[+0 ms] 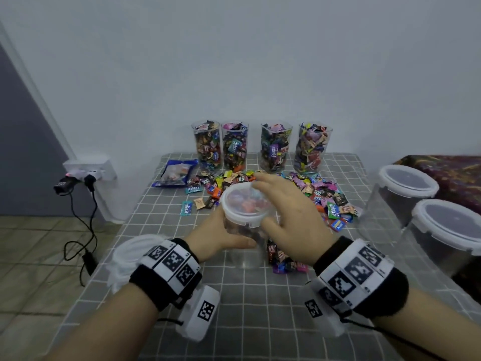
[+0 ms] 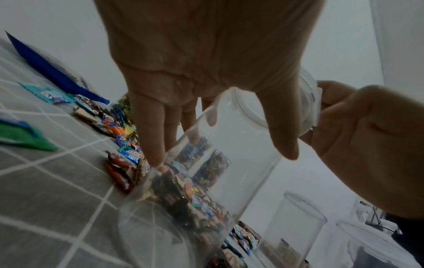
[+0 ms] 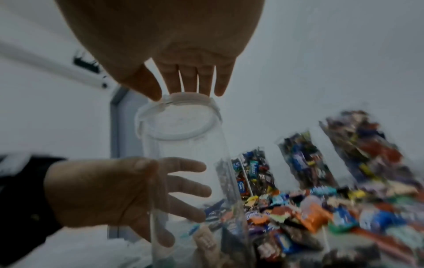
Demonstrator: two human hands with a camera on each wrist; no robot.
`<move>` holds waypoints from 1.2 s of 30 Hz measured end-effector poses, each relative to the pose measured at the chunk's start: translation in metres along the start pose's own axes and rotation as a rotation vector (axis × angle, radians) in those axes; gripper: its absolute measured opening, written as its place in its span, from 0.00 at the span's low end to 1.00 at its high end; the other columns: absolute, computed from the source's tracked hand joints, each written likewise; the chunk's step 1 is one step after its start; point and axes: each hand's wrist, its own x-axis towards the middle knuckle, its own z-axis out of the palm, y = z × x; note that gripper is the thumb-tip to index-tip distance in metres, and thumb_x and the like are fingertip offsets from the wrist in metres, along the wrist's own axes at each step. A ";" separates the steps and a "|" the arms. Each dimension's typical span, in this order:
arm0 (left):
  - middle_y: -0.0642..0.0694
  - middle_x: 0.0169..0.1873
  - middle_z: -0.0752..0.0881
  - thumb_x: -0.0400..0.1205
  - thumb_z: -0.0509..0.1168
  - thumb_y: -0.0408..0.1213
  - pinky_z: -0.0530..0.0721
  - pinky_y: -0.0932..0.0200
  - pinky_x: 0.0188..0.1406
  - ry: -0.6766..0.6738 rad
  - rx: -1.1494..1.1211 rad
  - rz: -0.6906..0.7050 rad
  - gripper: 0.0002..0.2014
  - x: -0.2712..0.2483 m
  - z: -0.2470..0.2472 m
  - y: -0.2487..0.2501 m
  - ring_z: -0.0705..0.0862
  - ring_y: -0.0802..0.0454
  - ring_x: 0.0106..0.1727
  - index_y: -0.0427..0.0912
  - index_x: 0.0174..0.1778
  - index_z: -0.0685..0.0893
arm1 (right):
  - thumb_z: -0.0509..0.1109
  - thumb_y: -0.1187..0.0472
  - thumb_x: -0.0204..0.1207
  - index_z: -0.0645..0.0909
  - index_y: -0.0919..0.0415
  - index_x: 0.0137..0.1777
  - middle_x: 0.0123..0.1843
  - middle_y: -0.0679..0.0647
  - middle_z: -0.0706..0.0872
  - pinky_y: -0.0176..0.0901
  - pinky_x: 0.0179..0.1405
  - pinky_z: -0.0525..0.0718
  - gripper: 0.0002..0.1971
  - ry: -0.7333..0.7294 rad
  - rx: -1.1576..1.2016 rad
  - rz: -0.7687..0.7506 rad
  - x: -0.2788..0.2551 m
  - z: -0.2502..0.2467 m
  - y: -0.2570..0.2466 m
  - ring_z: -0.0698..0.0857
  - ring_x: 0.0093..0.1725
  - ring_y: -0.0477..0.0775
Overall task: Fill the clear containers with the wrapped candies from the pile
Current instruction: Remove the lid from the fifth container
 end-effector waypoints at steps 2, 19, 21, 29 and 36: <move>0.46 0.60 0.85 0.67 0.77 0.23 0.81 0.69 0.52 -0.011 0.001 0.016 0.38 -0.001 0.000 0.001 0.85 0.59 0.58 0.38 0.73 0.69 | 0.57 0.55 0.64 0.80 0.67 0.64 0.69 0.63 0.81 0.44 0.73 0.66 0.29 -0.123 -0.149 -0.092 0.001 0.003 -0.004 0.77 0.69 0.60; 0.68 0.56 0.74 0.75 0.72 0.30 0.69 0.87 0.49 0.051 0.280 0.127 0.32 0.010 0.008 -0.007 0.72 0.90 0.53 0.33 0.74 0.68 | 0.52 0.62 0.68 0.88 0.70 0.48 0.45 0.69 0.89 0.59 0.41 0.88 0.23 -0.322 -0.658 0.140 0.013 0.039 -0.038 0.88 0.44 0.70; 0.66 0.61 0.73 0.75 0.72 0.36 0.65 0.89 0.50 0.061 0.354 0.136 0.34 0.013 0.009 -0.010 0.69 0.91 0.55 0.34 0.75 0.67 | 0.49 0.64 0.70 0.88 0.71 0.47 0.44 0.70 0.89 0.60 0.41 0.88 0.25 -0.314 -0.665 0.193 0.013 0.043 -0.039 0.88 0.44 0.70; 0.48 0.64 0.78 0.73 0.72 0.39 0.69 0.84 0.53 0.093 0.385 0.046 0.33 0.013 0.008 -0.017 0.75 0.75 0.52 0.35 0.73 0.69 | 0.49 0.64 0.70 0.88 0.70 0.46 0.42 0.69 0.89 0.58 0.41 0.87 0.23 -0.340 -0.698 0.233 0.012 0.044 -0.039 0.88 0.42 0.69; 0.57 0.49 0.84 0.69 0.75 0.23 0.79 0.75 0.48 0.006 0.163 0.069 0.28 0.003 0.004 -0.001 0.83 0.73 0.48 0.33 0.65 0.74 | 0.64 0.56 0.72 0.81 0.64 0.53 0.50 0.62 0.85 0.55 0.49 0.78 0.14 -0.338 -0.527 -0.009 0.025 -0.004 -0.051 0.85 0.50 0.64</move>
